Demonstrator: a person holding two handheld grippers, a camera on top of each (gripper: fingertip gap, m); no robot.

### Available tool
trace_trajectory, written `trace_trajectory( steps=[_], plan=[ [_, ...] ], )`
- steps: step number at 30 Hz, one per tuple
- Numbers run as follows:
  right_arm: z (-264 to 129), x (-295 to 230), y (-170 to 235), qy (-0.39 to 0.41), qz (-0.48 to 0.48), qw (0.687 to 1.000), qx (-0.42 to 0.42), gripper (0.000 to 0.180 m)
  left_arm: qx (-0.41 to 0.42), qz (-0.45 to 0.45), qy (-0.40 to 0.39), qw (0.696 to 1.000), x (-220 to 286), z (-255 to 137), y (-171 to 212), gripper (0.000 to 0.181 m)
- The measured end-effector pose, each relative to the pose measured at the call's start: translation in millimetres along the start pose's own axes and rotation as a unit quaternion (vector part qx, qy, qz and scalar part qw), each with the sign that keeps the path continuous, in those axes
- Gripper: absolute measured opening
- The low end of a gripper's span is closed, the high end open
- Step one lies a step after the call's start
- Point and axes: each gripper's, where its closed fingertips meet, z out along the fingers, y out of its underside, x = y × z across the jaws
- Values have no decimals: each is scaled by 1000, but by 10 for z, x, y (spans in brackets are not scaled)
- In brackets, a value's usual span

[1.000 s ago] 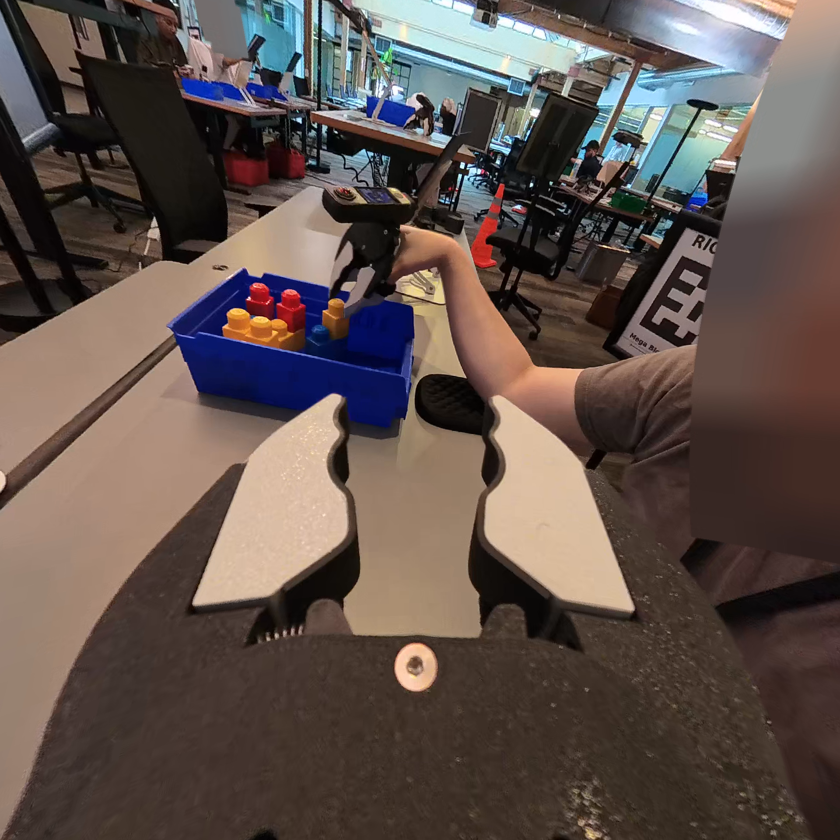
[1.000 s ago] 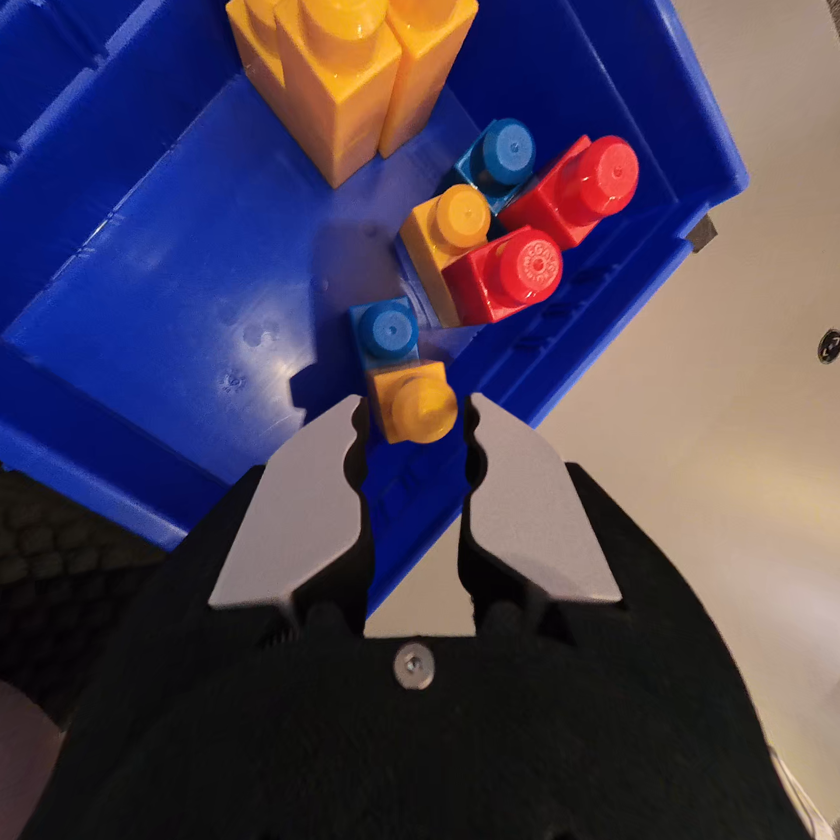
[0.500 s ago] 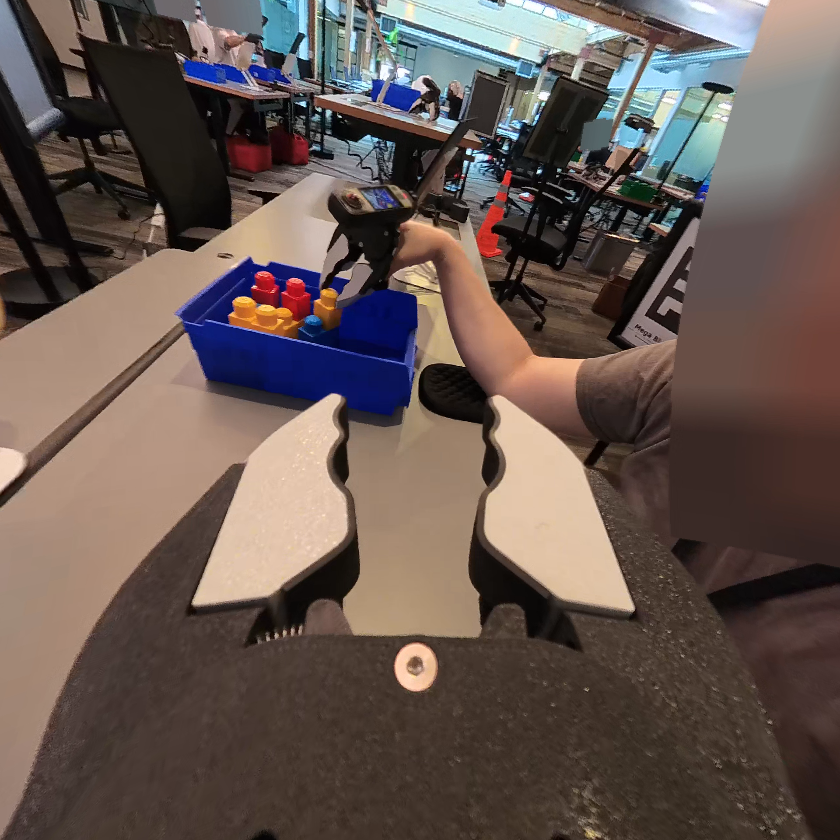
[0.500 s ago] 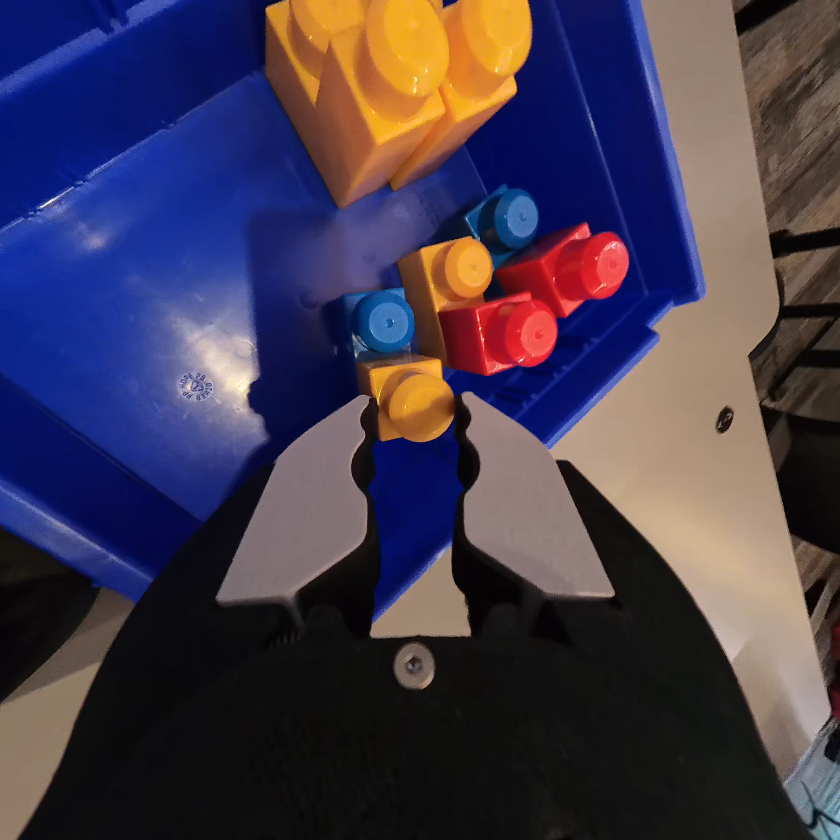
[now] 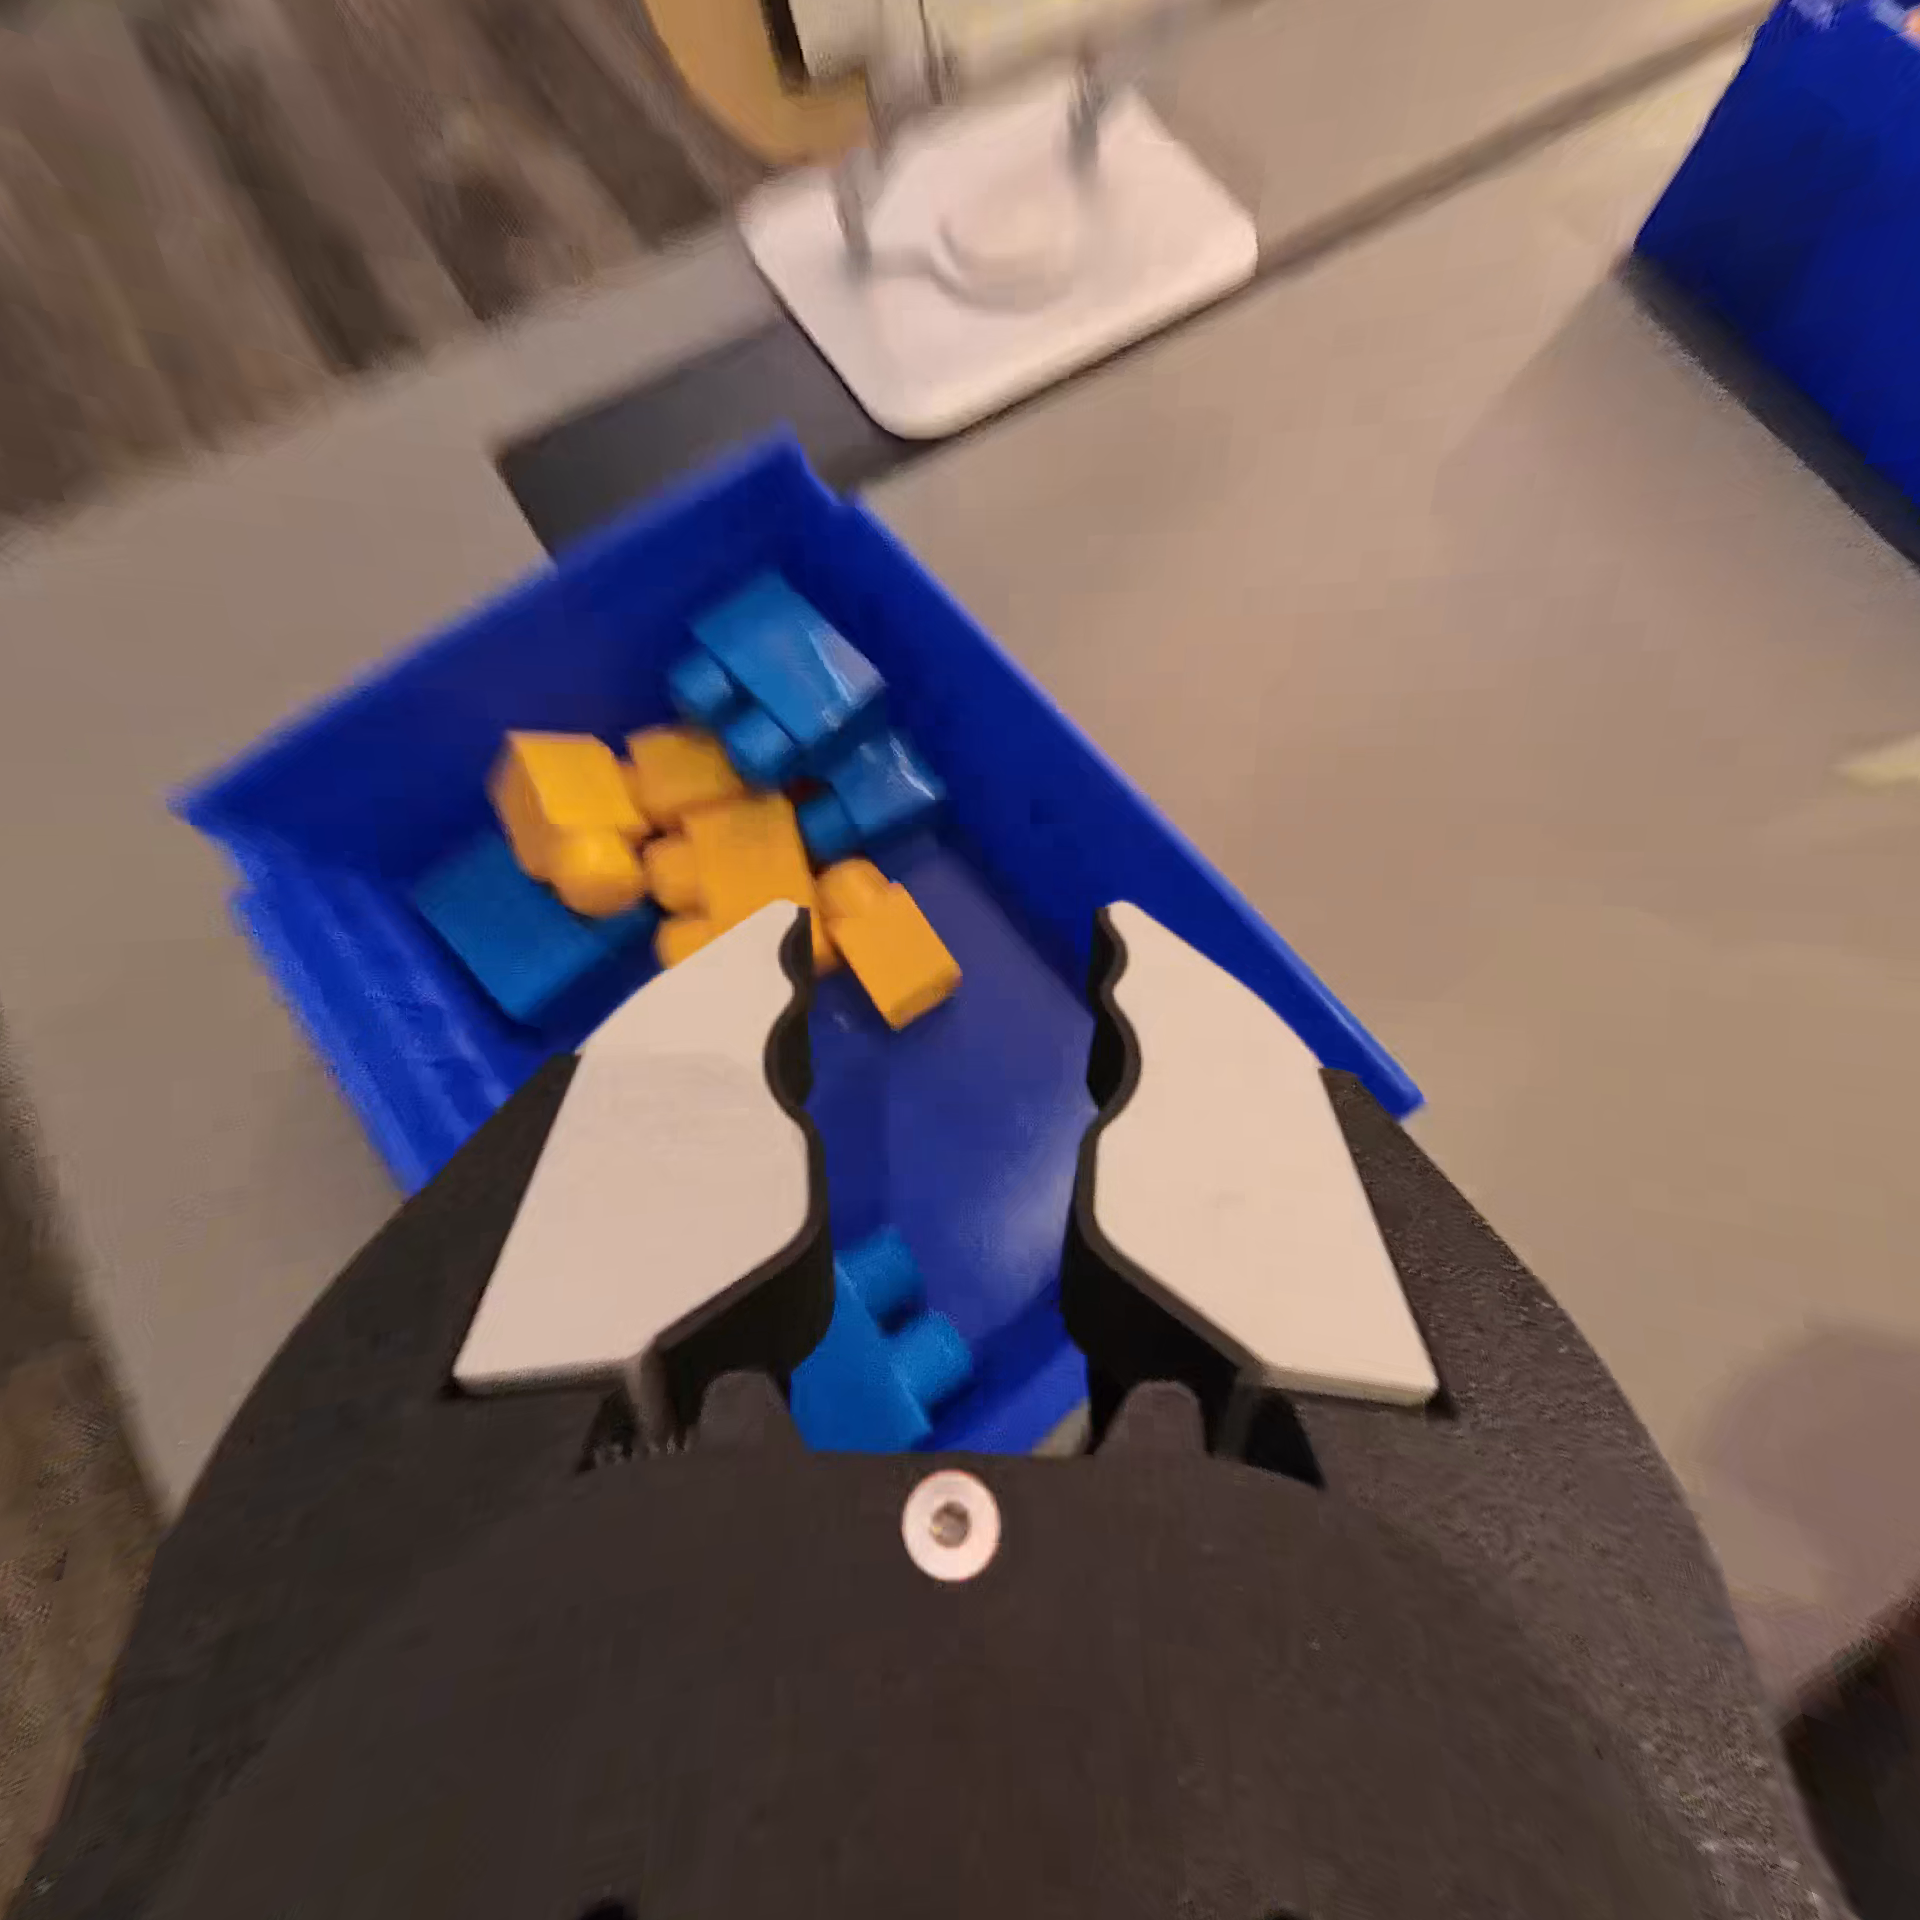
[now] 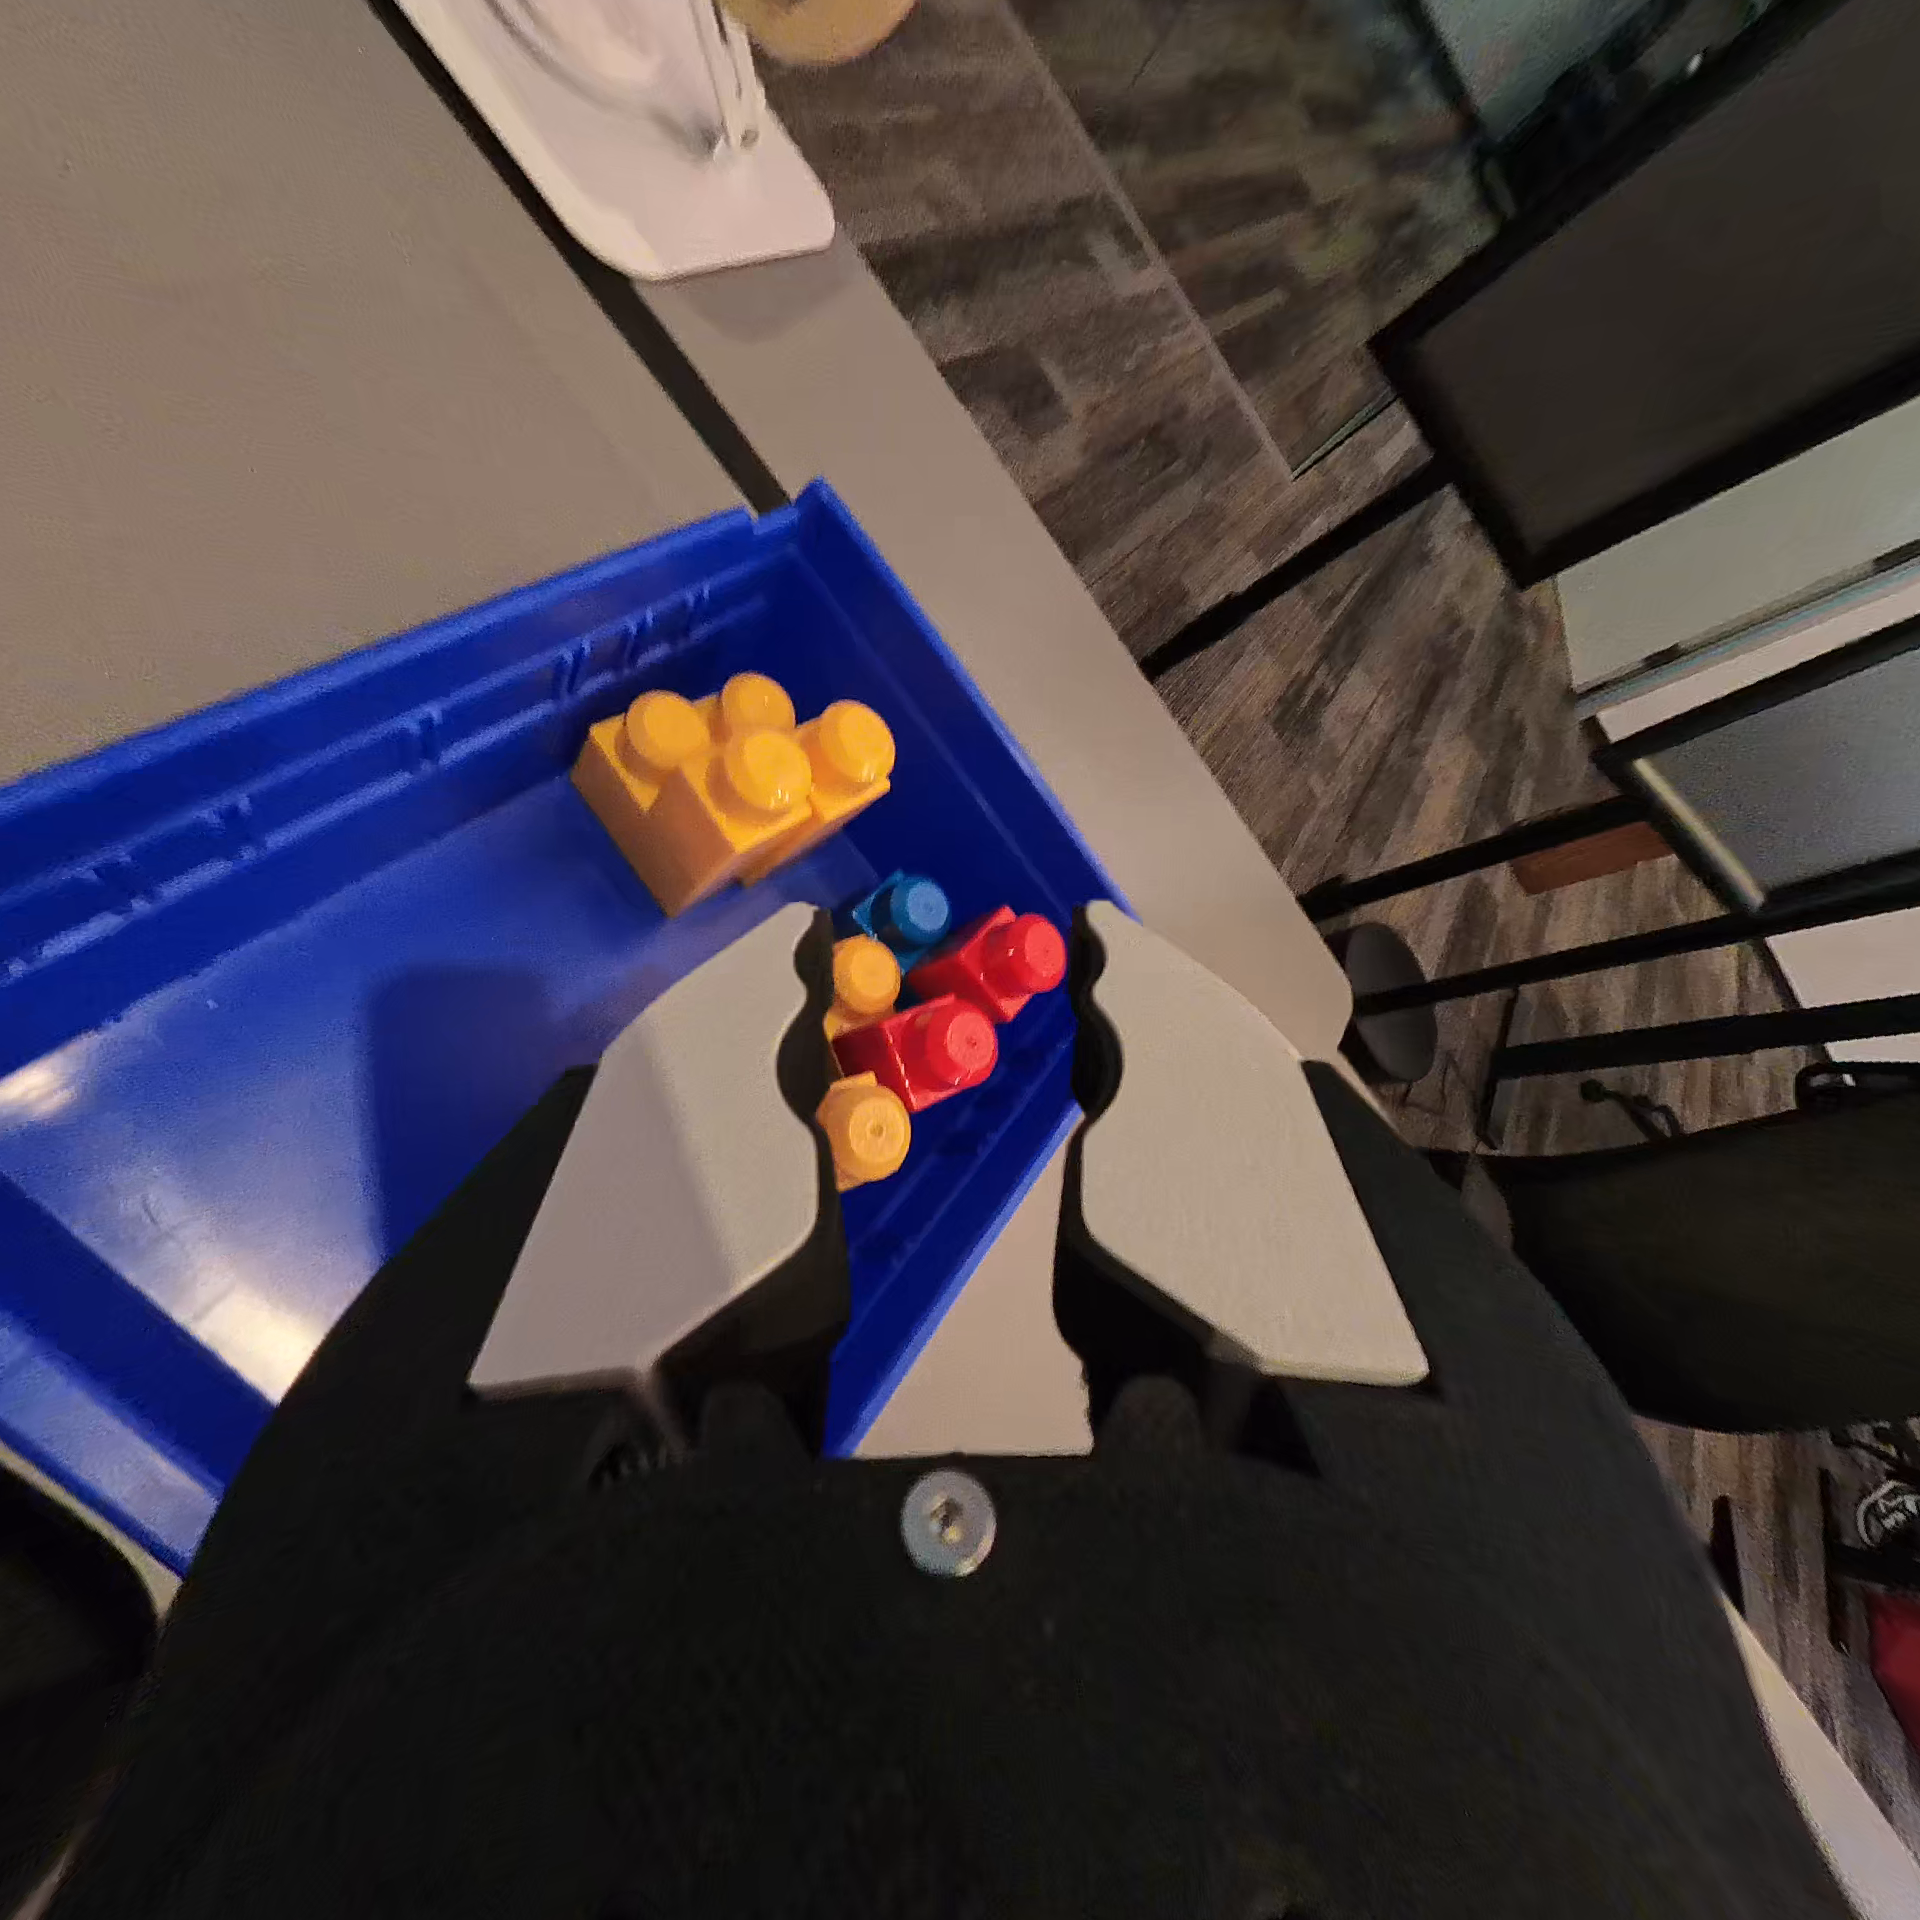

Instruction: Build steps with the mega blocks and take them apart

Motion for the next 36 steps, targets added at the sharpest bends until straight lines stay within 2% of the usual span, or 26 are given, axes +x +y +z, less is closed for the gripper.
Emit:
trace_trajectory(
  steps=[3, 9, 14, 17, 18, 22, 25, 28, 31, 34, 36],
  plan=[
    [-27, -52, -144, -2, -9, 1000, 21, 45, -113, -69, 39, 990, 18, 361, 335, 54],
    [19, -119, -133, -10, -24, 1000, -2, 45, -233, -131, -60, 962, -166, 939, 674, 65],
    [65, -157, -114, -20, -33, 999, -14, 45, -315, -132, -102, 934, -210, 1136, 953, 66],
    [93, -191, -94, -26, -40, 999, -24, 45, -328, -130, -113, 929, -258, 1204, 1013, 55],
    [103, -202, -90, -29, -42, 998, -27, 45, -331, -127, -110, 929, -262, 1224, 1026, 38],
    [128, -247, -83, -40, -45, 998, -30, 45, -340, -121, -98, 927, -259, 1052, 1014, 37],
    [130, -244, -67, -43, -41, 998, -29, 45, -267, -143, -84, 949, -184, 744, 688, 37],
    [107, -217, -32, -40, -36, 998, -30, 45, -144, -117, -37, 982, 243, 405, 106, 37],
    [74, -183, 3, -37, -27, 998, -30, 45, -62, -33, 46, 996, 1151, 467, -411, 37],
    [66, -192, 41, -42, -25, 998, -36, 45, -103, 16, 102, 989, 2123, 1019, -444, 37],
    [72, -218, 78, -49, -29, 997, -47, 45, -154, 27, 70, 985, 2430, 1407, -321, 37]
  ],
)
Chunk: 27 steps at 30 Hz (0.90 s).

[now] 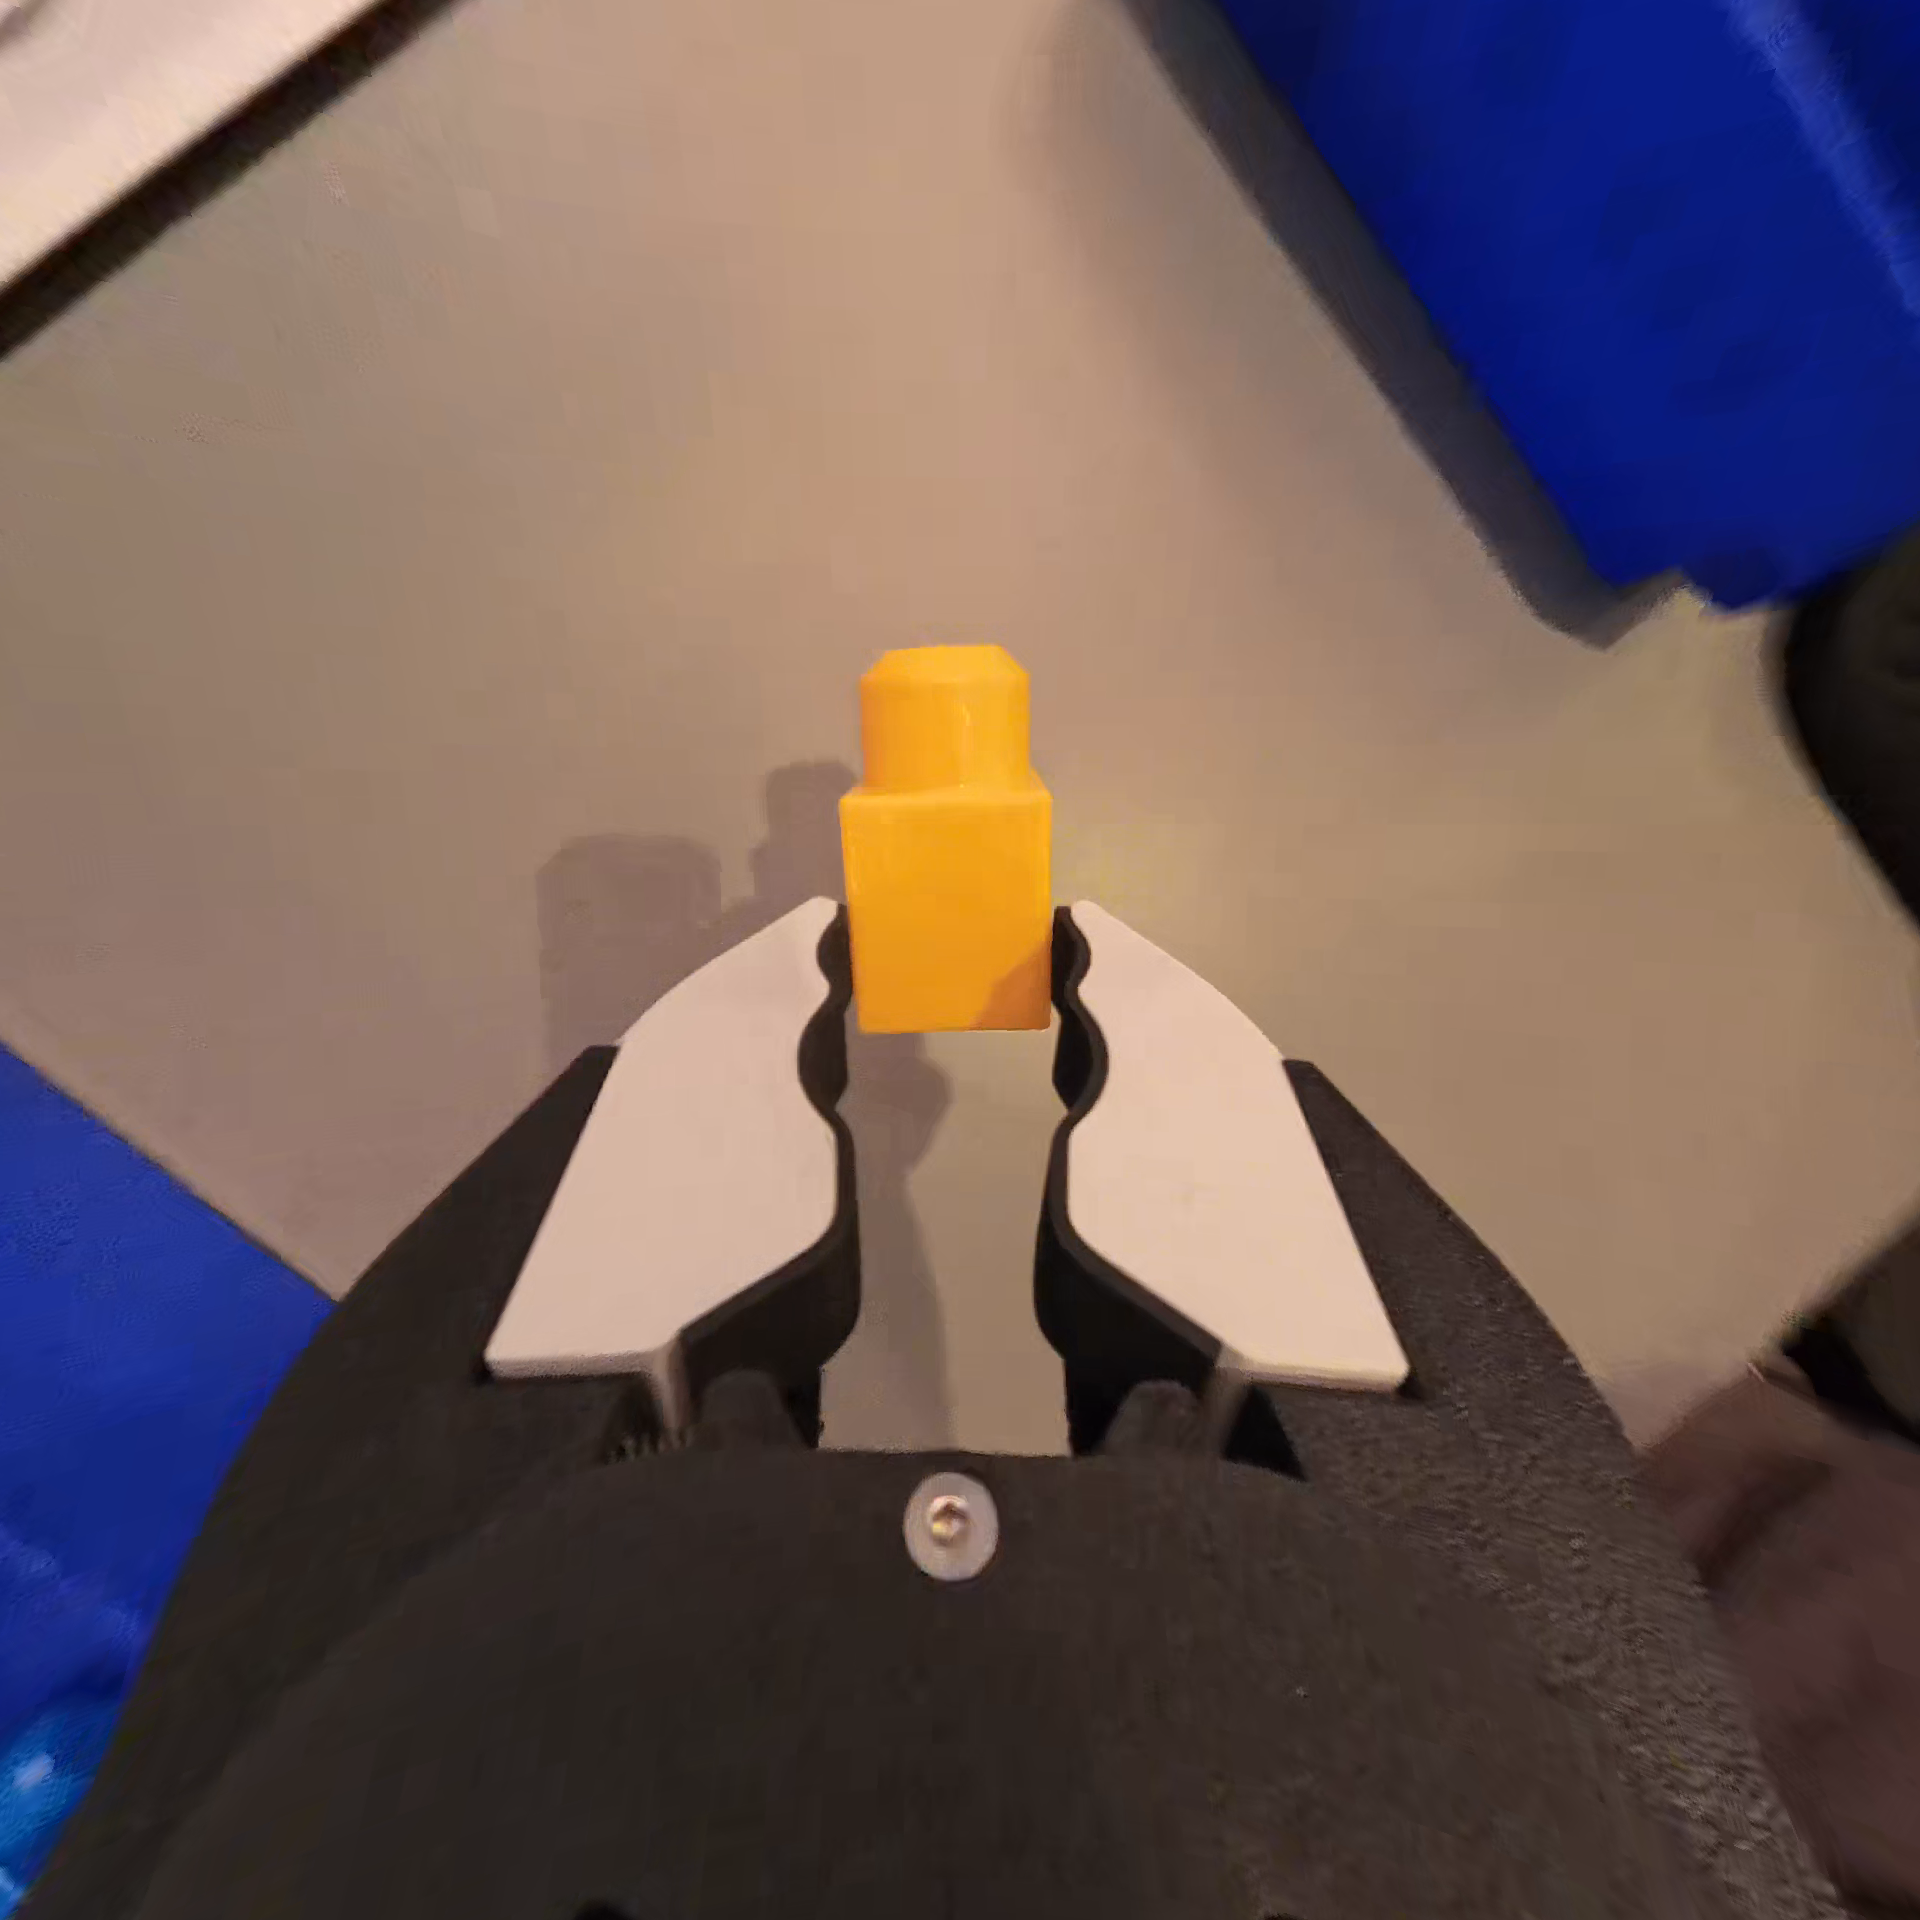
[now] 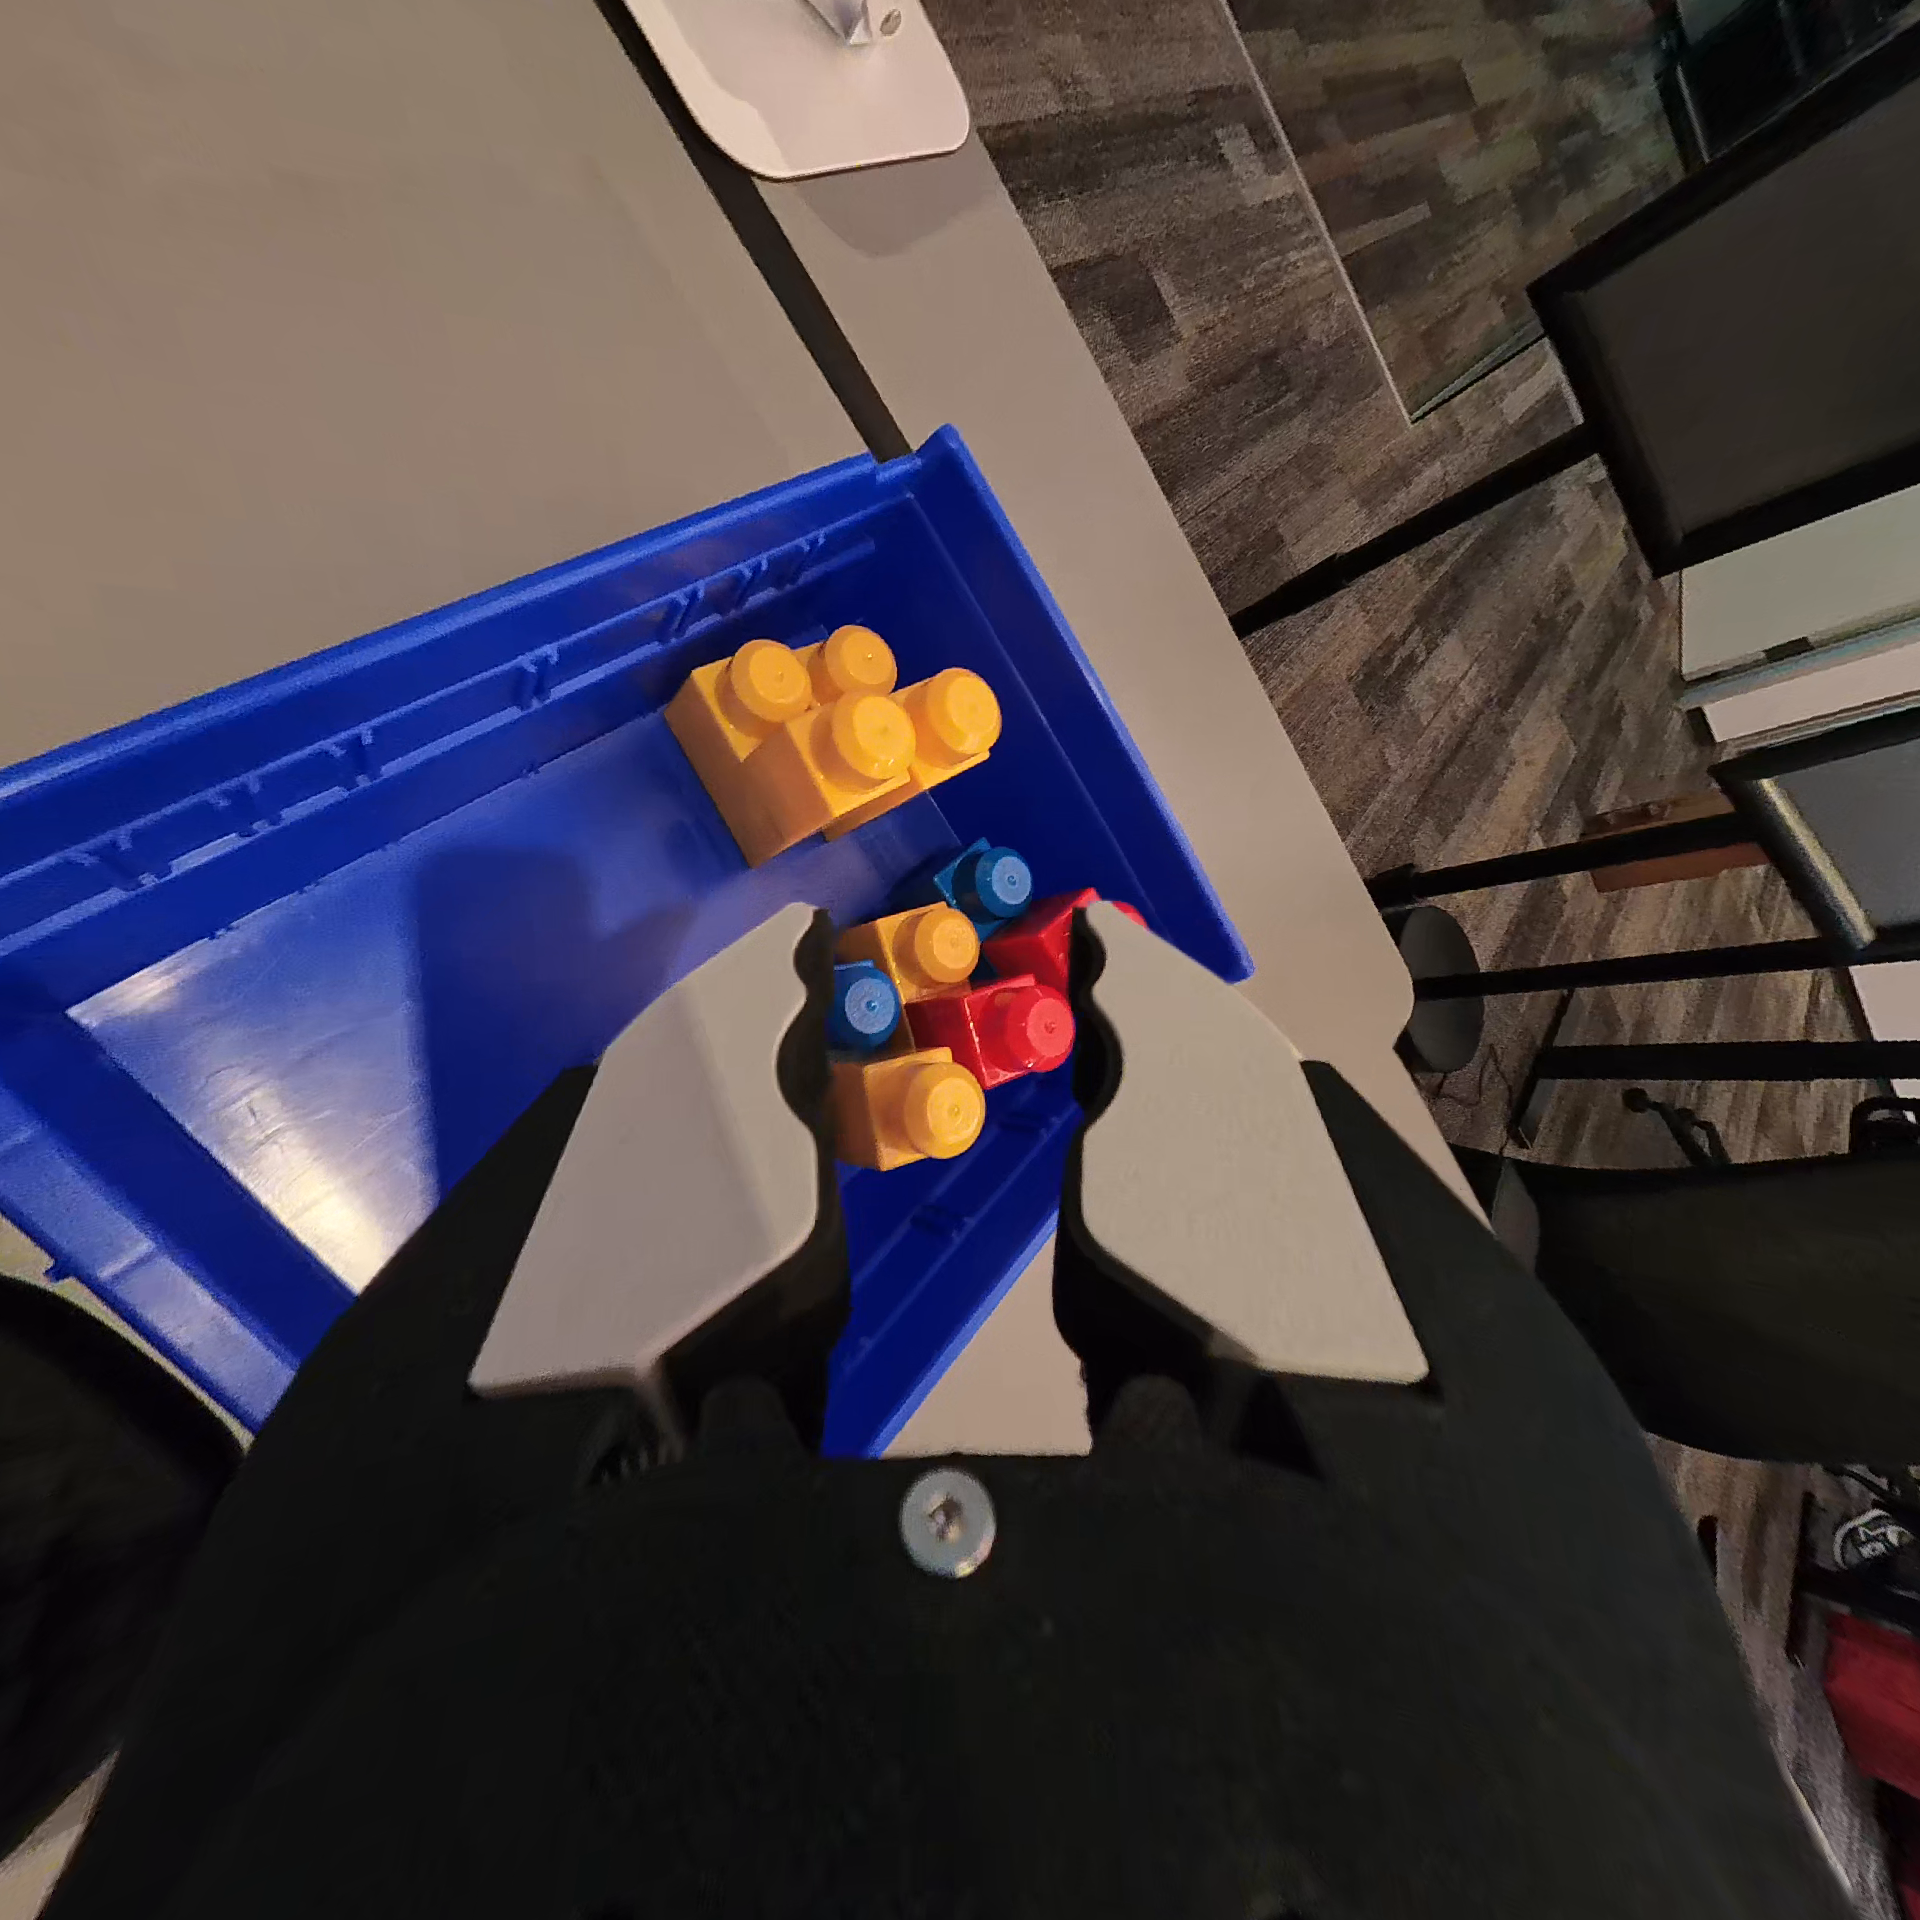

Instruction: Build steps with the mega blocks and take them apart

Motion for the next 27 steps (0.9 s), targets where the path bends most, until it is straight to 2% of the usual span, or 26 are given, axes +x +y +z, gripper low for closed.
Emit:
trace_trajectory(
  steps=[2, 4, 7, 13, 18, 21, 23, 25, 27],
  plan=[
    [10, -36, 9, -9, -2, 1000, -3, 45, -18, -36, -47, 998, 58, 289, -34, 37],
    [9, -97, -6, -25, -2, 1000, 7, 45, -30, -83, -45, 995, 184, 514, -25, 37],
    [4, -106, 26, -31, 3, 999, 10, 45, -90, -91, -69, 989, 303, 771, 117, 37],
    [-21, -131, 56, -49, 13, 998, 21, 45, -118, -104, -73, 985, 542, 1019, 202, 37],
    [-39, -154, 68, -57, 15, 998, 23, 45, -94, -109, -56, 988, 591, 1011, 132, 37],
    [-44, -155, 84, -56, 16, 998, 21, 45, -50, -106, -12, 993, 661, 889, -2, 57],
    [-50, -147, 96, -56, 18, 998, 20, 45, -2, -91, 5, 996, 626, 656, -108, 67],
    [-55, -130, 115, -53, 20, 998, 17, 45, 51, -57, 1, 997, 488, 268, -166, 71],
    [-58, -120, 130, -52, 23, 998, 17, 45, 114, -12, -46, 992, 142, -264, -188, 72]
  ],
)
